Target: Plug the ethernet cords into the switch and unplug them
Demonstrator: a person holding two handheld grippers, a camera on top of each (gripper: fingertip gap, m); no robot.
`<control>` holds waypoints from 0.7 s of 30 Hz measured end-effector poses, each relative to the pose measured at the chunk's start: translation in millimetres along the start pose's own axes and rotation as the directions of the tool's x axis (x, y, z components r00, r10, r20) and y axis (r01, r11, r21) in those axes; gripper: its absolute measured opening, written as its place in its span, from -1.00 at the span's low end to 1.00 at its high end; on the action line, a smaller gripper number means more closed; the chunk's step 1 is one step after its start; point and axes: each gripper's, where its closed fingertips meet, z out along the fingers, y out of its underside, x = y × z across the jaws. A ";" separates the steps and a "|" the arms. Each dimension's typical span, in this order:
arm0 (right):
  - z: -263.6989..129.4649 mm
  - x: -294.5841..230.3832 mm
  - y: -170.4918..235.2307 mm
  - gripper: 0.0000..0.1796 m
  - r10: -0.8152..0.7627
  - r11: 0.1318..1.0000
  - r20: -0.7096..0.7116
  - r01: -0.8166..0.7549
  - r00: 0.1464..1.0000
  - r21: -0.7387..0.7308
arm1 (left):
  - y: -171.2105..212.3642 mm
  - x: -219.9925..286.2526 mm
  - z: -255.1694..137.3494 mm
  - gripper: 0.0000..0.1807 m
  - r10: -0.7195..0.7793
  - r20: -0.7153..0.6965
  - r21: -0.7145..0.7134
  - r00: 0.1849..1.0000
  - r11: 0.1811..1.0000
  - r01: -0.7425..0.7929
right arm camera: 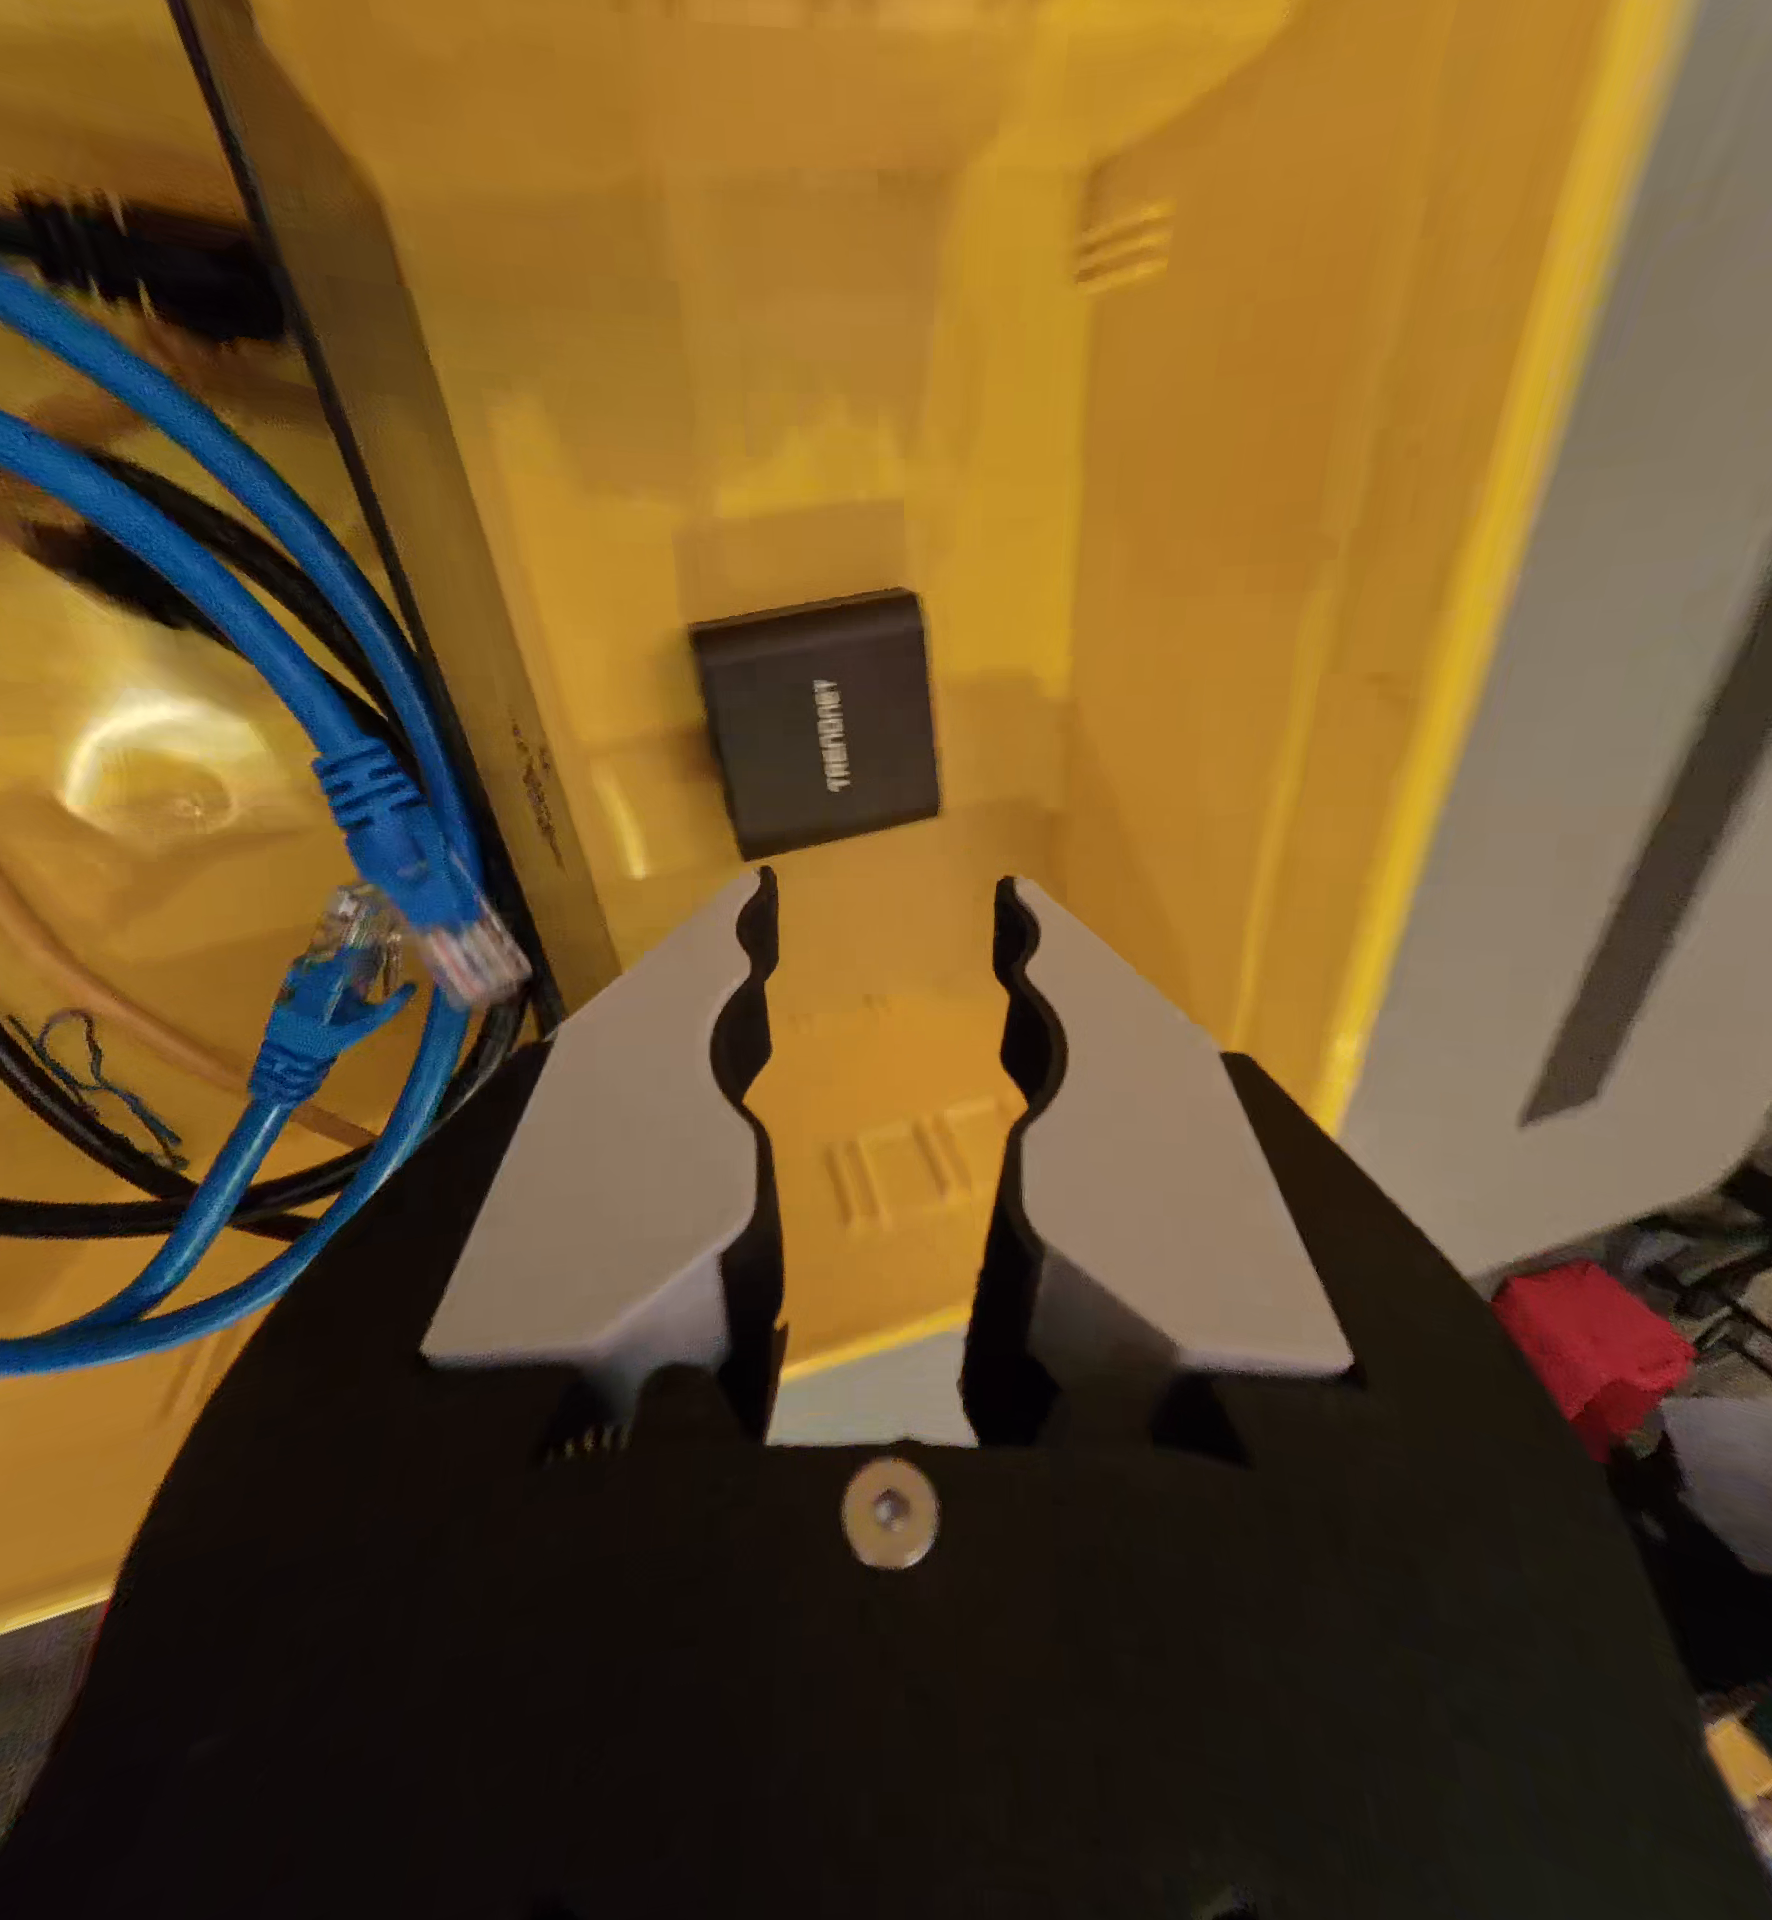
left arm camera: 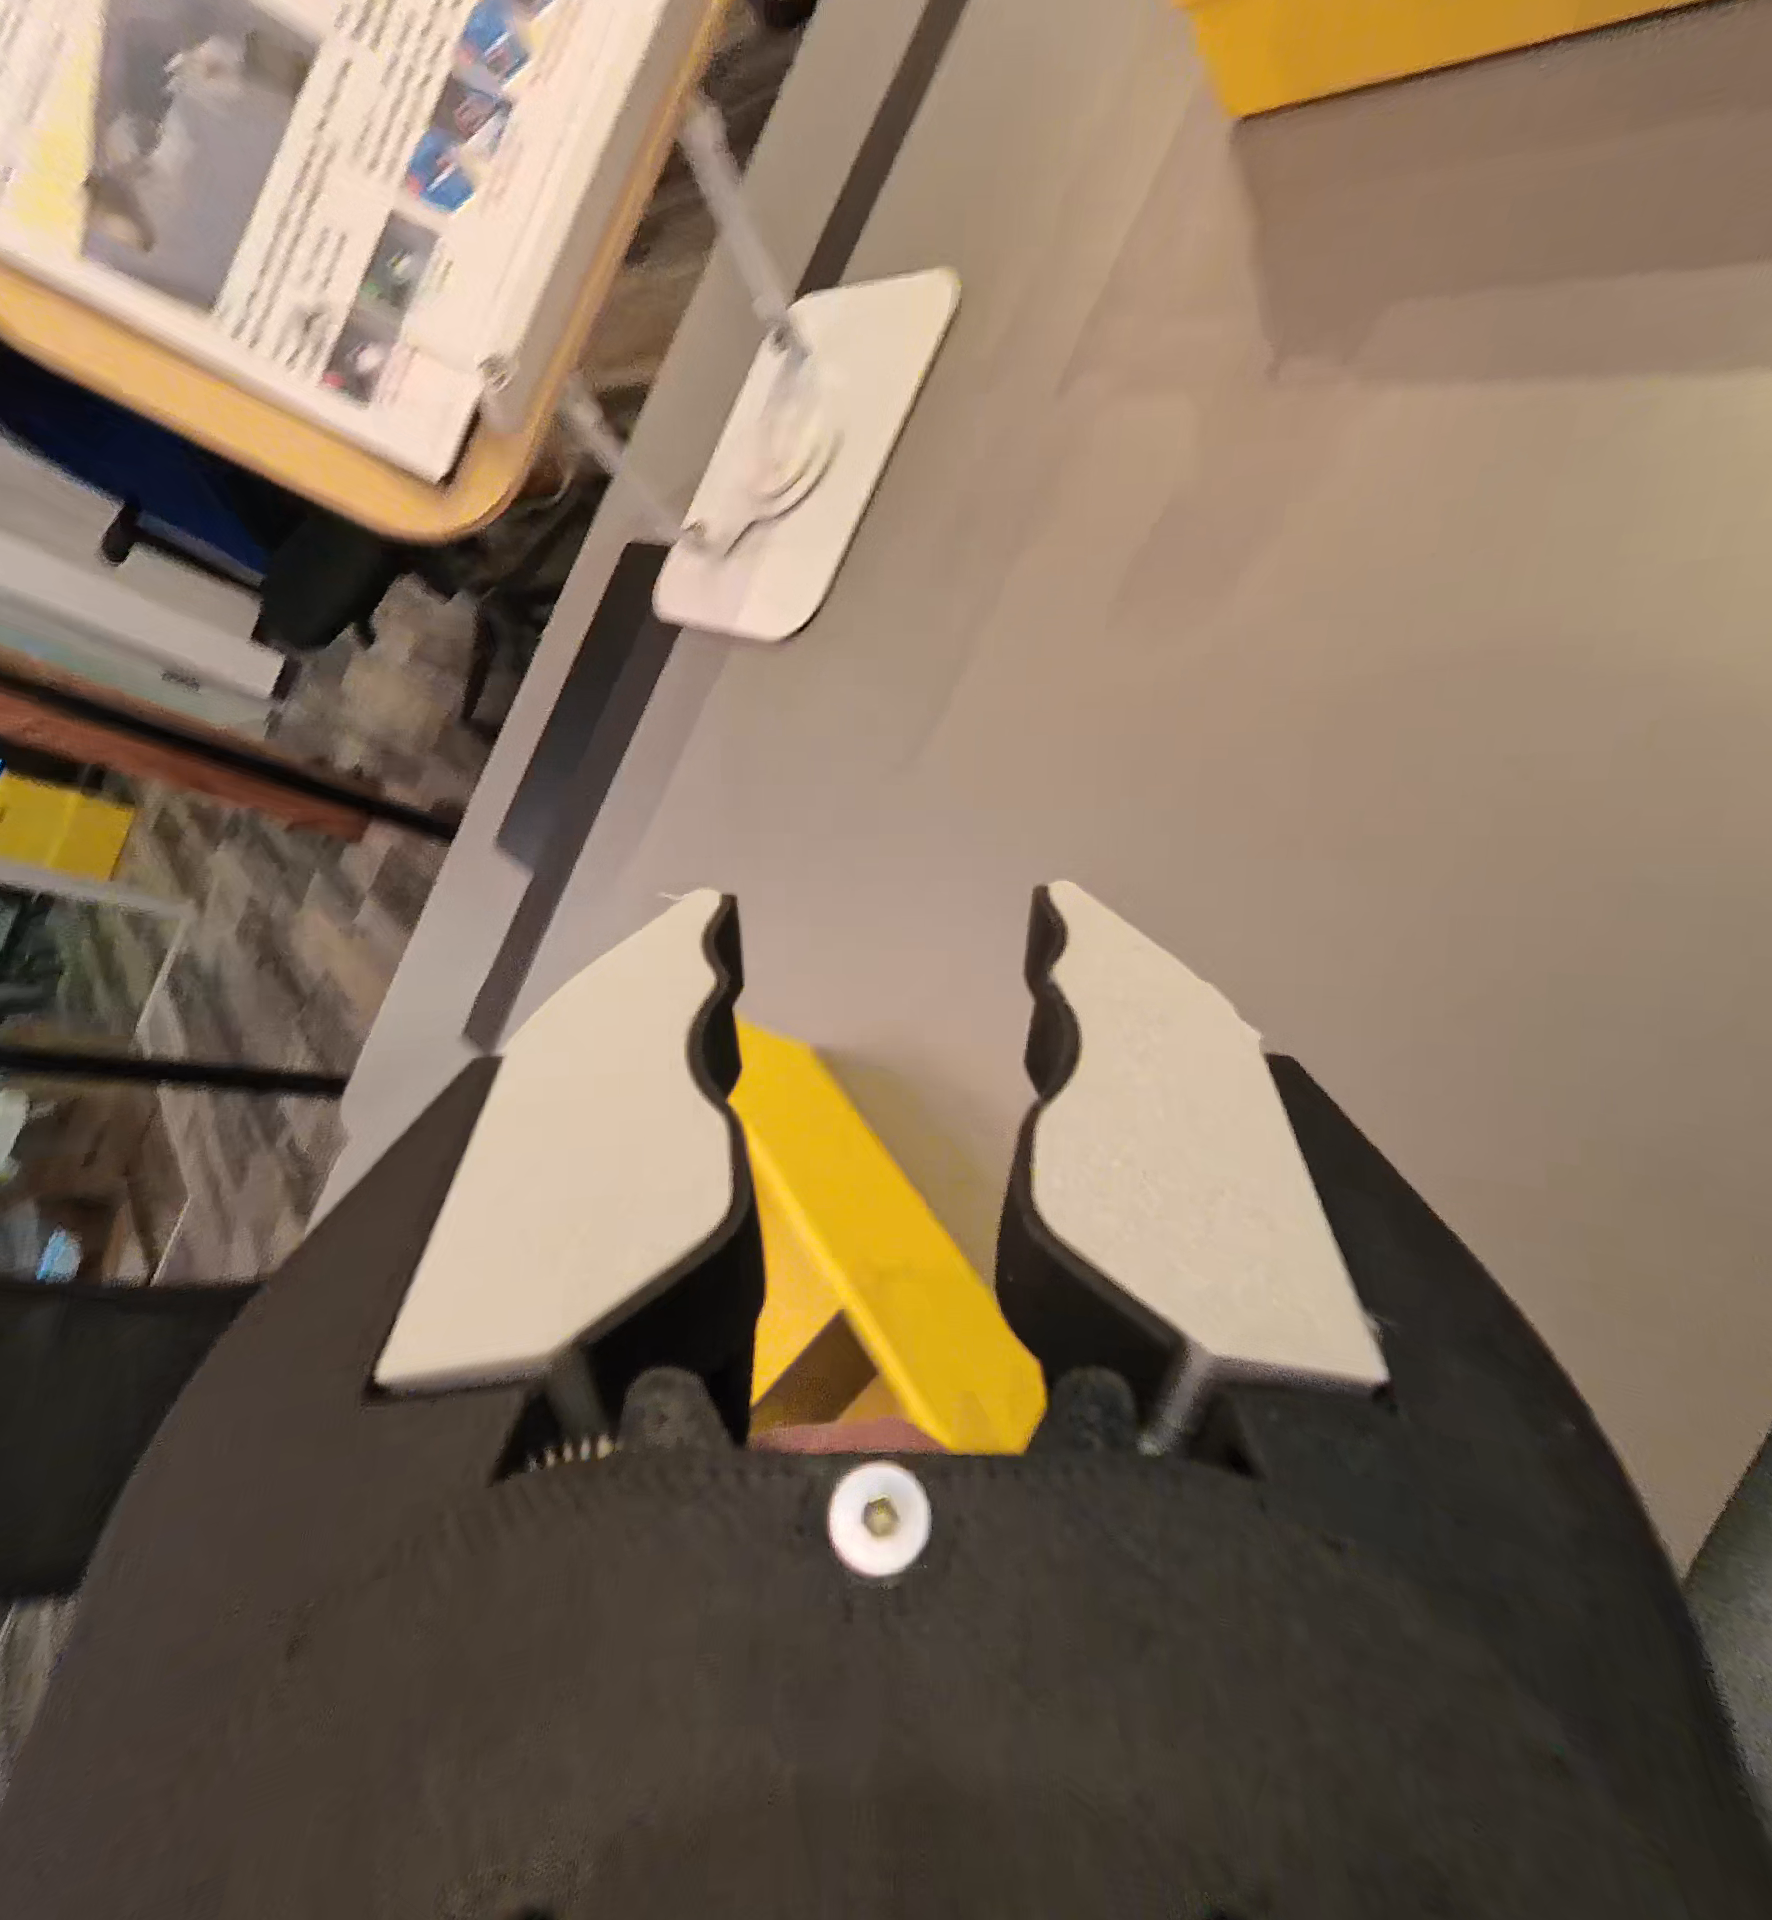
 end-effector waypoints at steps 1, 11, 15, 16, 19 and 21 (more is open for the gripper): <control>-13.9 7.6 0.7 -0.55 0.054 0.998 -0.052 -0.053 0.997 0.033 | 9.1 -12.0 -6.4 -0.40 -0.020 0.037 -0.023 0.999 1.000 0.021; -97.9 -22.3 64.1 -0.17 0.675 0.719 -0.196 -0.575 0.711 0.390 | 198.7 -83.2 -92.2 -0.01 -0.400 0.363 -0.221 0.841 0.840 0.495; -82.6 -61.5 83.0 0.02 0.804 0.568 -0.071 -0.727 0.591 0.385 | 251.4 -79.6 -114.1 0.09 -0.493 0.416 -0.268 0.764 0.737 0.621; -77.5 -69.5 82.4 0.00 0.817 0.538 -0.023 -0.748 0.576 0.389 | 262.5 -79.3 -116.3 0.09 -0.495 0.433 -0.282 0.754 0.720 0.634; -58.0 -90.6 78.7 -0.05 0.835 0.471 0.105 -0.800 0.541 0.372 | 295.9 -73.0 -113.4 0.08 -0.504 0.447 -0.343 0.739 0.666 0.663; -44.0 -104.1 73.0 -0.09 0.831 0.452 0.178 -0.826 0.527 0.335 | 315.6 -67.7 -107.7 0.05 -0.513 0.442 -0.388 0.736 0.630 0.673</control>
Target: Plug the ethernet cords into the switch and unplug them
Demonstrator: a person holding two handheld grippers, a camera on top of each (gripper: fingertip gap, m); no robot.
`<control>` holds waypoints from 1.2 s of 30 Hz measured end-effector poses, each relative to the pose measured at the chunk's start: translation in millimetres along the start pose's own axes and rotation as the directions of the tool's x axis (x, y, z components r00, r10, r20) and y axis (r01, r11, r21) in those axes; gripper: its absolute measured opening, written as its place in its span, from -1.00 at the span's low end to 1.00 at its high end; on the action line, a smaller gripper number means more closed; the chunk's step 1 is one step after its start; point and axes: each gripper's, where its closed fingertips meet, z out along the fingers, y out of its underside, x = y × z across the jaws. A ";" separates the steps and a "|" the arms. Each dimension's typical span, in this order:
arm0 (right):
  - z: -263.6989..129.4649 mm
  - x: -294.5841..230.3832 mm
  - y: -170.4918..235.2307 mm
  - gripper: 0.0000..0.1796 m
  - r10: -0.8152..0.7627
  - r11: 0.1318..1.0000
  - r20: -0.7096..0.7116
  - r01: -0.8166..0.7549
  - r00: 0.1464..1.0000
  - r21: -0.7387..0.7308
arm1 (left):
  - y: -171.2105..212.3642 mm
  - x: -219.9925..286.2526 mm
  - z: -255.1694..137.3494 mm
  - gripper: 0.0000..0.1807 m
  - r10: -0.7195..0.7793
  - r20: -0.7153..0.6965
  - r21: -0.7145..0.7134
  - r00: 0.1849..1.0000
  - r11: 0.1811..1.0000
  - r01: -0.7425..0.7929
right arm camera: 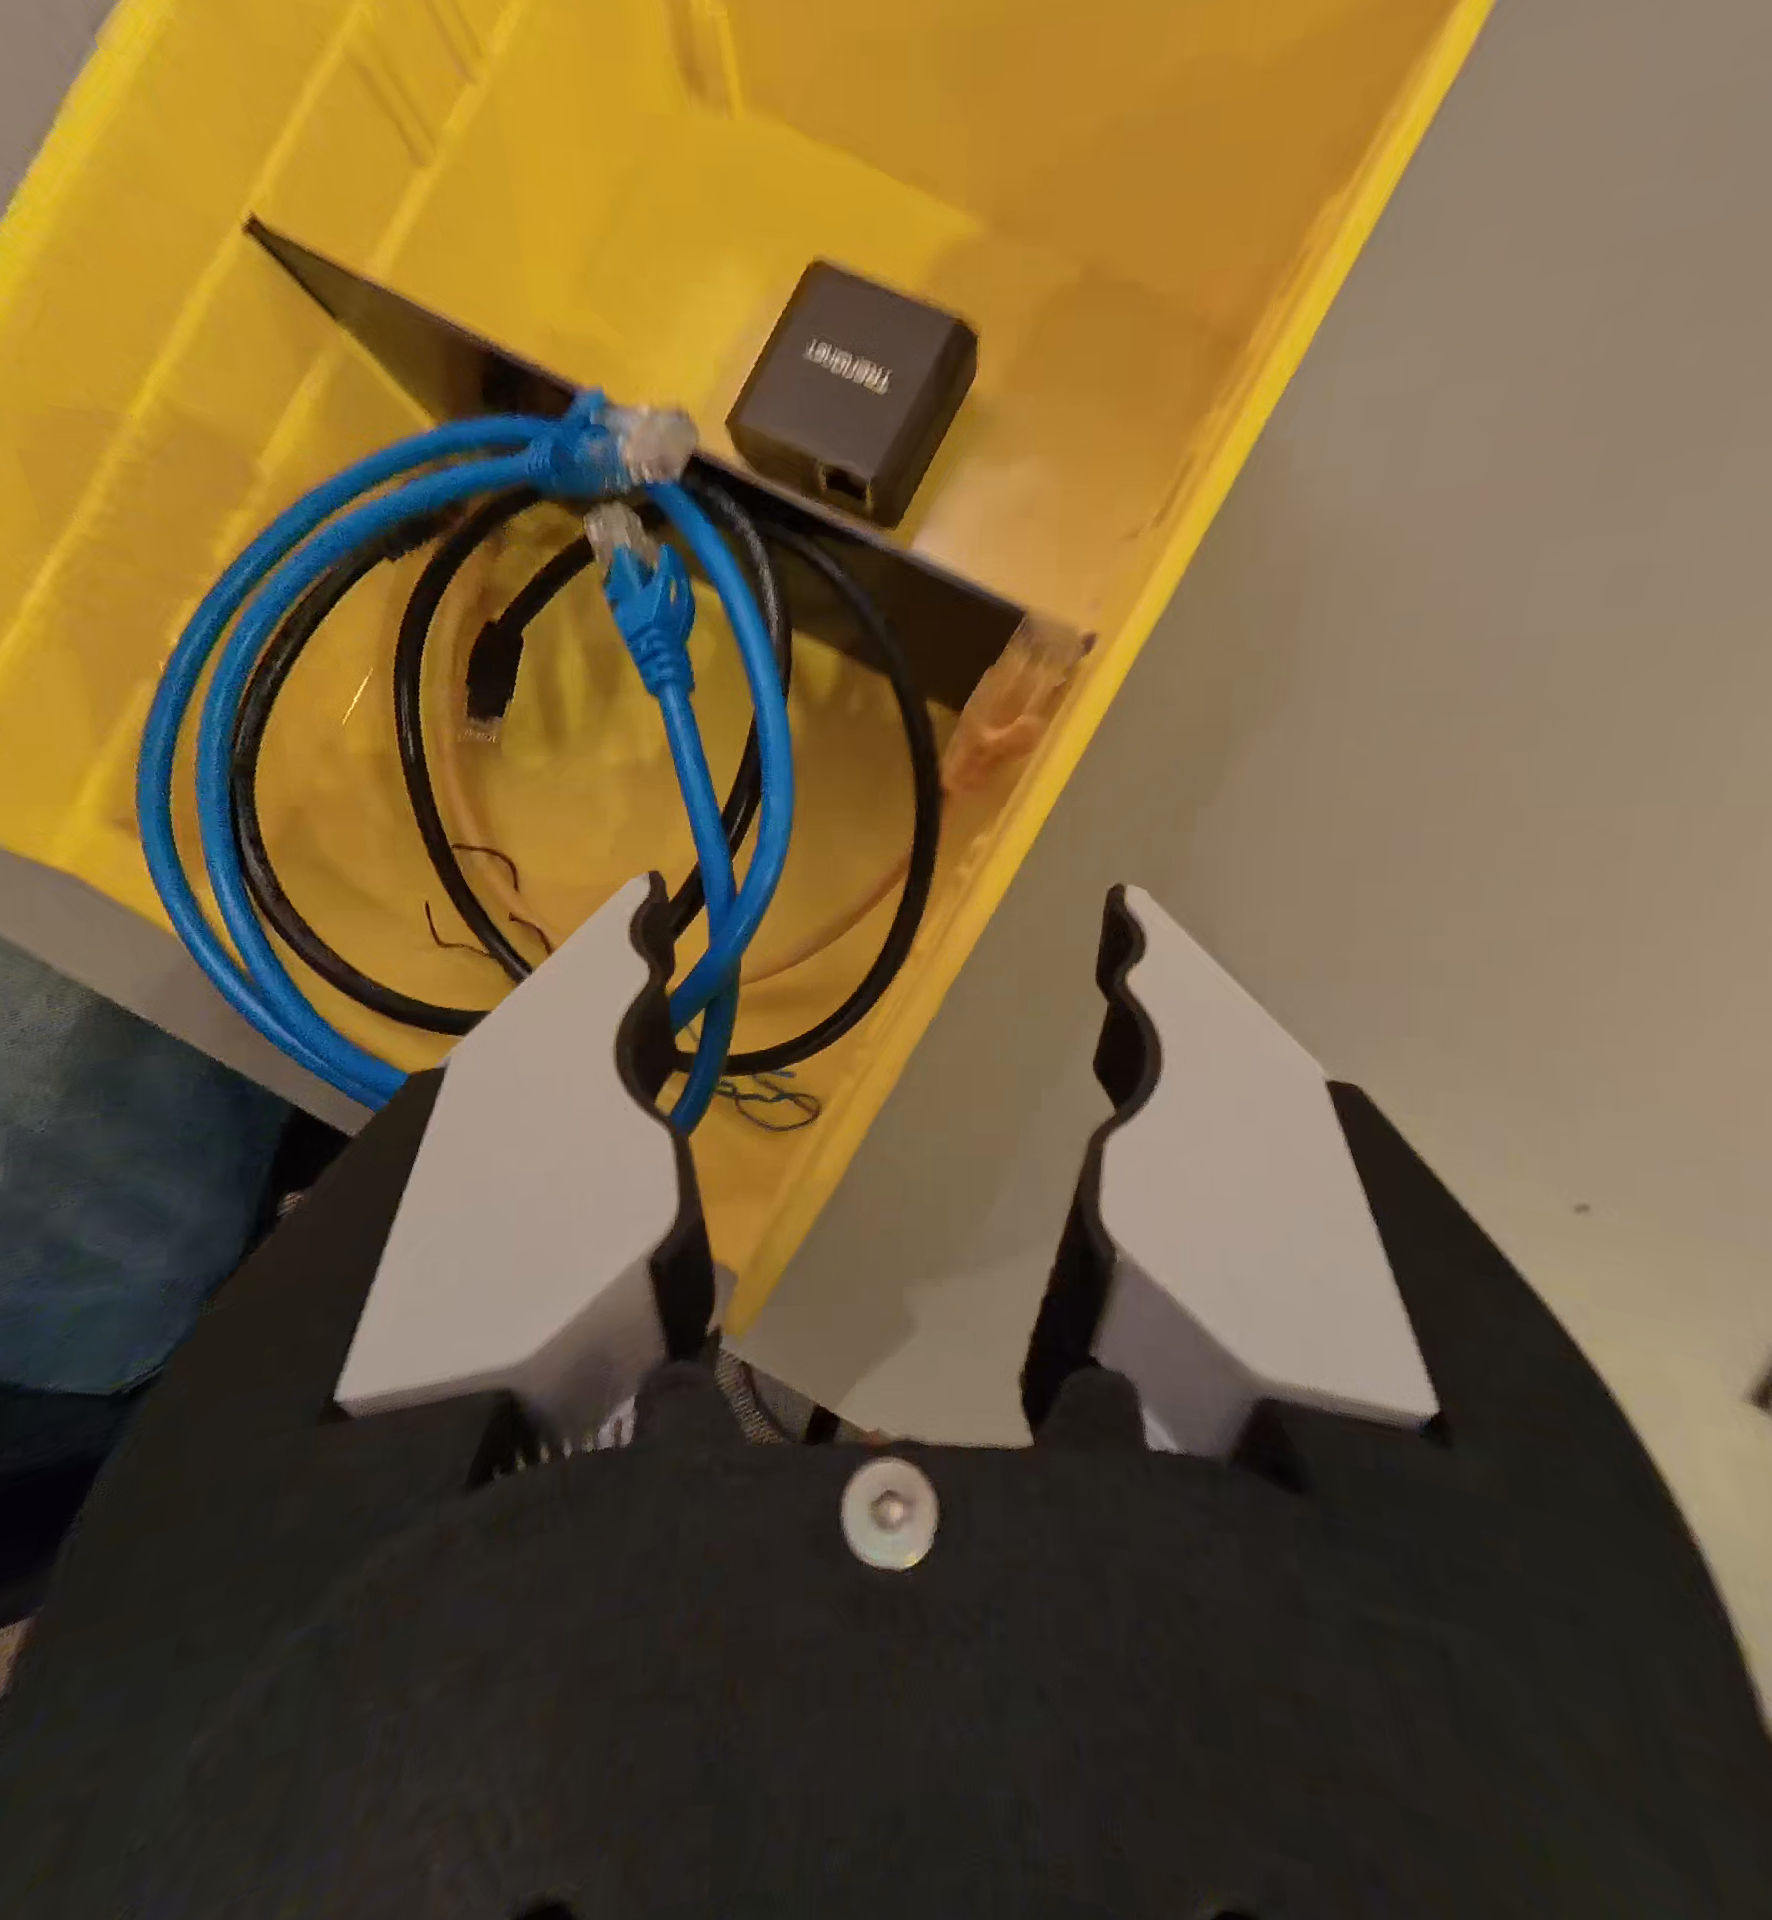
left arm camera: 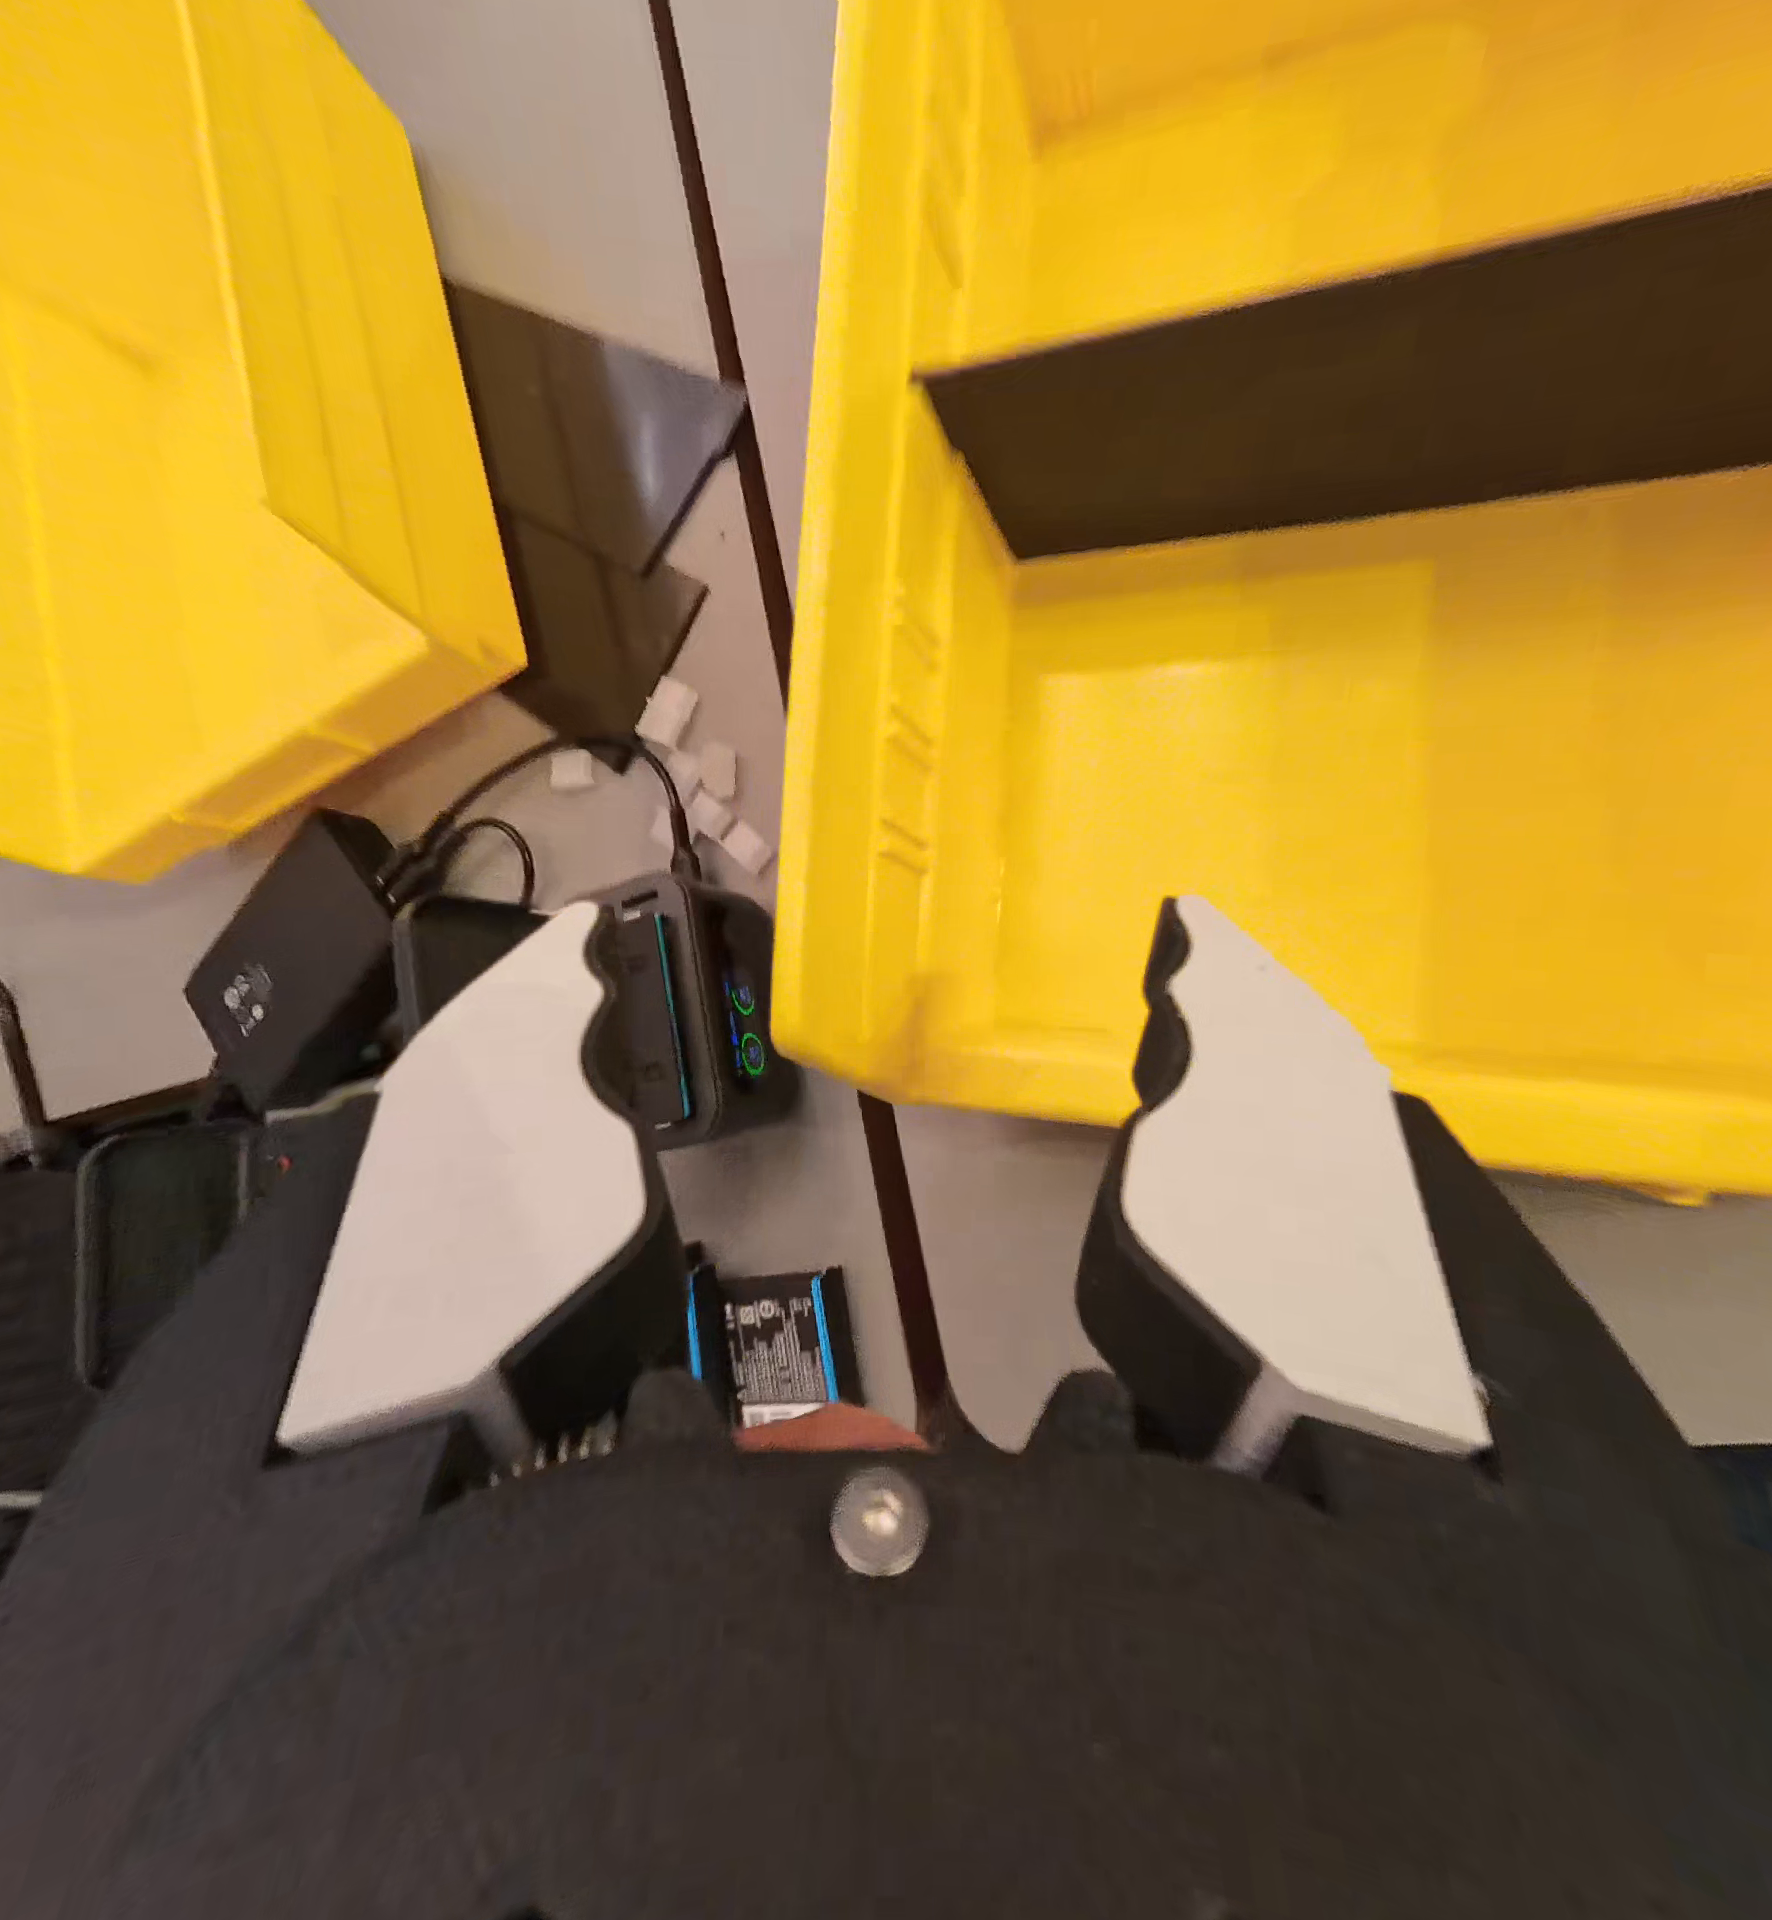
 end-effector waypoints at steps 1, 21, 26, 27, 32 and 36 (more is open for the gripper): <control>5.8 -2.2 5.1 -0.11 0.010 1.000 0.015 -0.010 1.000 -0.015 | 8.8 -2.5 8.2 0.05 -0.002 -0.008 -0.042 1.000 0.999 0.002; 83.3 -82.6 -50.7 -0.33 0.033 0.998 0.110 -0.040 0.993 0.057 | 4.0 19.6 19.7 -0.96 -0.272 -0.412 0.075 0.870 0.941 0.329; 110.9 -134.9 -84.3 -0.34 -0.012 0.998 0.151 0.004 0.988 0.058 | 5.4 15.8 -3.0 -0.96 -0.311 -0.418 0.122 0.853 0.912 0.392; 116.4 -146.5 -91.2 -0.33 -0.016 0.998 0.162 0.006 0.987 0.063 | 5.9 14.5 -7.3 -0.96 -0.324 -0.426 0.133 0.845 0.901 0.413; 143.9 -214.5 -123.0 -0.17 -0.043 0.996 0.229 0.024 0.972 0.085 | 8.6 -8.9 -39.5 -0.96 -0.402 -0.417 0.215 0.816 0.828 0.518; 165.1 -276.1 -151.2 -0.07 -0.071 0.992 0.279 0.038 0.958 0.124 | 9.1 -31.1 -72.0 -0.96 -0.459 -0.407 0.290 0.790 0.755 0.588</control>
